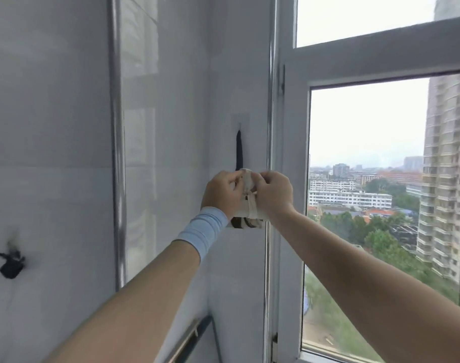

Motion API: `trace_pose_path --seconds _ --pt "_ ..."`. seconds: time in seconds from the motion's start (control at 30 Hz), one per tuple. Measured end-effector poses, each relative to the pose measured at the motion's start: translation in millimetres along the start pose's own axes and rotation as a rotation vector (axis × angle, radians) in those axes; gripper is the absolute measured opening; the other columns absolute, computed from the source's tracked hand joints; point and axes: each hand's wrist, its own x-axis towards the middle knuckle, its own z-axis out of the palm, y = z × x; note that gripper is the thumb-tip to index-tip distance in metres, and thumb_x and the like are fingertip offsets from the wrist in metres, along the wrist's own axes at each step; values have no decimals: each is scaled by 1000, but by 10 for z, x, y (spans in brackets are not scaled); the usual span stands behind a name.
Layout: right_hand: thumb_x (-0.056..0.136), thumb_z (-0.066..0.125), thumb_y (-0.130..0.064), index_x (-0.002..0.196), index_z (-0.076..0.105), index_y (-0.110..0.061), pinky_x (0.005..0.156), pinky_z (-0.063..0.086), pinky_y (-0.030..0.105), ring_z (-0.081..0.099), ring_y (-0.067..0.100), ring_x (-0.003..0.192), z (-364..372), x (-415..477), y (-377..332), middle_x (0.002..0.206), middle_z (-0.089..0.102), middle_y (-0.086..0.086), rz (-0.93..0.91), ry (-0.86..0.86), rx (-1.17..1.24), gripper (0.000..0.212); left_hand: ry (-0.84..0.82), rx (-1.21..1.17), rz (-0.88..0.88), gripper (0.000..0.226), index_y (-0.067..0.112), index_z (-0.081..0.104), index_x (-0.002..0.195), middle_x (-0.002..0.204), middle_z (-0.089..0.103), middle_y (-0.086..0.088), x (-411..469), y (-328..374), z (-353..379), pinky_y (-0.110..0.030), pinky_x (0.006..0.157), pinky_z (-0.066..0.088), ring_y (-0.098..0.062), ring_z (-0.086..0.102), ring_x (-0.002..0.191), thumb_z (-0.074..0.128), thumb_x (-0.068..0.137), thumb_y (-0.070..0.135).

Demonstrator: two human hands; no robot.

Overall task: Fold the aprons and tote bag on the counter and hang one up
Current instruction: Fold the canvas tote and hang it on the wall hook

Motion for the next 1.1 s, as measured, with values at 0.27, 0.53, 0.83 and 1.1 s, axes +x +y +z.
trace_pose_path --seconds 0.27,0.53,0.83,1.1 --pt "96 53 -31 70 69 -19 57 51 32 64 18 66 183 909 -465 67 67 -3 -72 81 -107 33 -2 -8 -53 30 32 68 119 102 60 -5 1126 -83 34 -22 80 40 -21 57 93 54 94 24" --pt "94 56 -28 56 60 -20 52 41 26 59 20 61 389 1448 -570 61 61 -1 -65 138 -144 39 -22 -93 -150 26 37 69 116 109 71 3 1699 -260 123 -29 89 52 -19 65 96 54 95 34" --pt "93 51 -19 63 56 -14 46 30 25 50 18 55 467 1280 -254 58 53 -1 -150 133 -264 31 -30 -154 -178 9 19 57 92 86 60 4 1345 -489 202 -24 62 42 -16 58 78 55 92 28" --pt "86 42 -29 133 52 -7 111 30 48 45 30 126 334 897 280 132 53 9 -772 87 -1068 54 -102 579 293 45 20 46 139 147 36 2 969 -664 173 -38 105 34 -20 35 132 35 99 36"
